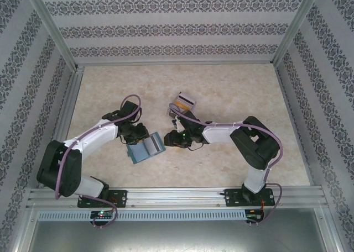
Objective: Put the credit cards into the card holder
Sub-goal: Flip over the card slot on the card holder.
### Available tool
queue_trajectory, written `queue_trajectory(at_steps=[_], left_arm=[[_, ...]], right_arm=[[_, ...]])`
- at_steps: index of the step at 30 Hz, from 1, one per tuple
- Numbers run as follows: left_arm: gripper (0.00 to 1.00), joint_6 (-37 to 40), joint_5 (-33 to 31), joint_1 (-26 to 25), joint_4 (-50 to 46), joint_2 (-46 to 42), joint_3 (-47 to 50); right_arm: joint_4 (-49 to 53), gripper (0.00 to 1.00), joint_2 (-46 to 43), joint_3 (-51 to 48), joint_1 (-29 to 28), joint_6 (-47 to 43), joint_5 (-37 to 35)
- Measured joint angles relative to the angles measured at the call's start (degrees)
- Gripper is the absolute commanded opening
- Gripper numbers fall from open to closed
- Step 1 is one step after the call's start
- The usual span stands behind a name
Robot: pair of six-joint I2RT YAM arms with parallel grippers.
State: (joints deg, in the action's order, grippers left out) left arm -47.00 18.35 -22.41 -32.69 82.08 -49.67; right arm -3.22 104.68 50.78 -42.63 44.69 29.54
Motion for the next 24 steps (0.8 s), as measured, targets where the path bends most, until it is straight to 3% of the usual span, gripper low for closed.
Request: queue_trajectory(at_steps=[3,9,18,24], left_arm=[[0.36,0.15,0.00,-1.29,0.02,2.10,-1.62],[0.40,0.13,-0.02,-2.95,0.00,5.05,-3.91],[0.41,0.96,-4.09,-3.02,-2.64,5.42,-8.44],[0.39,2.10,-8.13,-2.16,-4.39,5.88,-9.20]], right_arm=[[0.02,0.47,0.00,0.00,0.00,-0.02,-0.02],[-1.49,0.47,-1.14,-1.20,0.00,0.02,-0.33],[-1.22,0.47,-4.52,-3.80,0.68,-2.93,-2.05],[2.54,0.47,-12.13,-4.44,5.05,-5.42,-3.85]])
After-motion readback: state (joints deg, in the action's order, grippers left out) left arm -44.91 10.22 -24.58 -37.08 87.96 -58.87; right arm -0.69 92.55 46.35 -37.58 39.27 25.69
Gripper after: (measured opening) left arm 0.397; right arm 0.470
